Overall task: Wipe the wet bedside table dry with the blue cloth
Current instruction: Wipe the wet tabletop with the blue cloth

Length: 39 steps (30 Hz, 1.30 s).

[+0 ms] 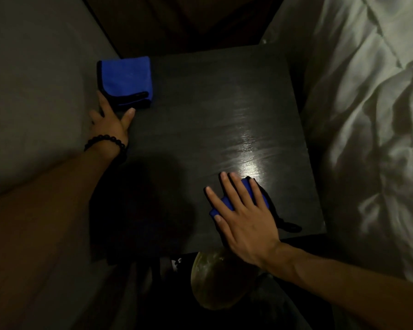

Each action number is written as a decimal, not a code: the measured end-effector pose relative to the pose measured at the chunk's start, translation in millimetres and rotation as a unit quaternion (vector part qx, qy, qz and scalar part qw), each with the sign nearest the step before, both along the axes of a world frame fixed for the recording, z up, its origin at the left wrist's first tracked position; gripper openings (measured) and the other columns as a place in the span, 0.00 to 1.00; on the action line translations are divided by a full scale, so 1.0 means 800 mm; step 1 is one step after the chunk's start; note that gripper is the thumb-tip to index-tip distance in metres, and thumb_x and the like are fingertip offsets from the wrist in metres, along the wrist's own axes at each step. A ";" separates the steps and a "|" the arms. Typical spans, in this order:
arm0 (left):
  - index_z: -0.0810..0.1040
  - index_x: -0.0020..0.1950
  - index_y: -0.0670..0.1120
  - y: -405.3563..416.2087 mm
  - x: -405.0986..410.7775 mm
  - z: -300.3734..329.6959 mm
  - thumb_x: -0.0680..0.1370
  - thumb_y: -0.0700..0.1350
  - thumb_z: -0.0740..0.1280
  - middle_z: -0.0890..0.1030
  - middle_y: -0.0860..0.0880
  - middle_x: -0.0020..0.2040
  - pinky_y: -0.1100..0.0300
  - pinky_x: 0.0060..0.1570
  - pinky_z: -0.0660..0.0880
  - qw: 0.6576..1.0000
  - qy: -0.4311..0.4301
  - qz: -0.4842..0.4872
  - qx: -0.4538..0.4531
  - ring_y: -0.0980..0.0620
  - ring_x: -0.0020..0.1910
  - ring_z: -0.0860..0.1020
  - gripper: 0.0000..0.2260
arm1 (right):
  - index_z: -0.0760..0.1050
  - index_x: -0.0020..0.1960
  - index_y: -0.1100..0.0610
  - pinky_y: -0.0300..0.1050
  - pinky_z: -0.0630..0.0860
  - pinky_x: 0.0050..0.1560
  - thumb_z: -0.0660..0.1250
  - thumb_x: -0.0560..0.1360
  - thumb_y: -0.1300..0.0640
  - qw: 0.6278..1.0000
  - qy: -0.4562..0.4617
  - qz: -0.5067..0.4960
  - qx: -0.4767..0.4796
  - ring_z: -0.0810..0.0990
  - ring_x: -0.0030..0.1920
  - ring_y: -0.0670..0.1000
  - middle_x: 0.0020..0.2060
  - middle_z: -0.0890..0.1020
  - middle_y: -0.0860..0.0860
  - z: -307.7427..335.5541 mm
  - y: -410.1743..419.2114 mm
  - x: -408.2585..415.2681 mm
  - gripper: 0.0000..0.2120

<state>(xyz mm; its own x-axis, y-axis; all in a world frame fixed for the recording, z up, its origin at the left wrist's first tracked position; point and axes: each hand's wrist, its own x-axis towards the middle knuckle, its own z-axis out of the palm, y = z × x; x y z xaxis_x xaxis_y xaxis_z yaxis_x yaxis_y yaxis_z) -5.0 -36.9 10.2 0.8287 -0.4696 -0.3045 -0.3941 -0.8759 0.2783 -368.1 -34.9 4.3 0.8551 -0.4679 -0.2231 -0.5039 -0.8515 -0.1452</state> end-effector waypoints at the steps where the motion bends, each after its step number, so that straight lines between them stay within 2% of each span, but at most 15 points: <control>1: 0.37 0.77 0.51 0.000 0.000 0.000 0.79 0.64 0.53 0.53 0.35 0.75 0.41 0.70 0.56 1.000 0.000 0.001 0.002 0.34 0.71 0.59 0.36 | 0.51 0.83 0.48 0.65 0.46 0.79 0.47 0.85 0.44 1.000 -0.001 0.003 0.002 0.44 0.82 0.58 0.83 0.50 0.58 0.000 0.005 0.007 0.28; 8: 0.38 0.78 0.51 0.000 0.000 -0.004 0.78 0.65 0.54 0.51 0.36 0.76 0.44 0.71 0.52 1.000 -0.008 0.002 -0.006 0.36 0.73 0.57 0.37 | 0.48 0.84 0.48 0.63 0.43 0.79 0.47 0.85 0.44 0.999 -0.011 0.023 0.023 0.43 0.82 0.58 0.83 0.48 0.58 0.004 0.034 0.046 0.29; 13: 0.38 0.78 0.51 0.004 0.004 -0.010 0.78 0.66 0.53 0.50 0.36 0.76 0.43 0.72 0.55 1.000 0.002 -0.009 -0.022 0.36 0.72 0.58 0.37 | 0.50 0.83 0.48 0.63 0.41 0.79 0.48 0.84 0.44 0.999 -0.019 0.033 0.028 0.44 0.82 0.58 0.82 0.49 0.59 0.003 0.049 0.066 0.29; 17: 0.38 0.77 0.51 0.007 0.002 -0.012 0.78 0.65 0.53 0.51 0.36 0.76 0.45 0.72 0.56 0.999 0.009 -0.006 -0.043 0.36 0.72 0.59 0.36 | 0.48 0.83 0.48 0.63 0.40 0.79 0.48 0.84 0.44 0.998 -0.026 0.039 0.036 0.41 0.82 0.57 0.83 0.47 0.59 -0.001 0.060 0.079 0.29; 22: 0.38 0.78 0.51 0.008 -0.001 -0.009 0.79 0.65 0.51 0.50 0.36 0.76 0.44 0.71 0.55 1.000 0.006 -0.004 -0.030 0.37 0.73 0.58 0.35 | 0.49 0.83 0.48 0.63 0.41 0.79 0.48 0.84 0.44 0.997 -0.031 0.052 0.042 0.40 0.82 0.57 0.83 0.46 0.59 -0.005 0.076 0.098 0.29; 27: 0.41 0.78 0.52 0.022 -0.012 -0.012 0.81 0.62 0.49 0.53 0.38 0.76 0.47 0.71 0.53 0.998 -0.024 0.006 -0.054 0.39 0.73 0.58 0.30 | 0.49 0.84 0.49 0.63 0.40 0.79 0.47 0.82 0.45 0.996 -0.032 0.064 0.056 0.40 0.82 0.57 0.83 0.45 0.58 -0.002 0.090 0.117 0.31; 29: 0.42 0.78 0.53 0.028 -0.012 -0.012 0.81 0.60 0.49 0.53 0.38 0.76 0.45 0.72 0.52 0.997 -0.022 -0.001 -0.068 0.39 0.73 0.57 0.29 | 0.49 0.84 0.49 0.63 0.39 0.79 0.47 0.81 0.45 0.995 -0.033 0.066 0.068 0.39 0.82 0.57 0.83 0.45 0.59 0.000 0.095 0.125 0.32; 33: 0.43 0.78 0.52 0.040 -0.021 -0.014 0.82 0.58 0.52 0.56 0.38 0.74 0.43 0.69 0.57 0.996 -0.075 -0.046 -0.034 0.37 0.70 0.61 0.29 | 0.48 0.83 0.56 0.60 0.37 0.80 0.48 0.77 0.46 0.993 -0.050 0.048 0.094 0.38 0.82 0.56 0.82 0.46 0.60 0.008 0.110 0.144 0.36; 37: 0.45 0.78 0.51 0.043 -0.026 -0.010 0.82 0.58 0.51 0.57 0.38 0.74 0.43 0.68 0.58 0.994 -0.098 -0.057 -0.004 0.36 0.69 0.62 0.28 | 0.58 0.81 0.59 0.53 0.39 0.81 0.53 0.71 0.49 0.971 -0.114 -0.009 0.210 0.40 0.82 0.54 0.83 0.47 0.58 0.023 0.107 0.150 0.39; 39: 0.43 0.78 0.52 0.041 -0.026 -0.009 0.82 0.59 0.50 0.56 0.38 0.75 0.42 0.68 0.58 0.995 -0.086 -0.057 0.002 0.36 0.69 0.62 0.29 | 0.61 0.80 0.57 0.53 0.41 0.81 0.54 0.72 0.50 0.980 -0.111 0.061 0.151 0.42 0.82 0.55 0.83 0.49 0.59 0.021 0.091 0.141 0.36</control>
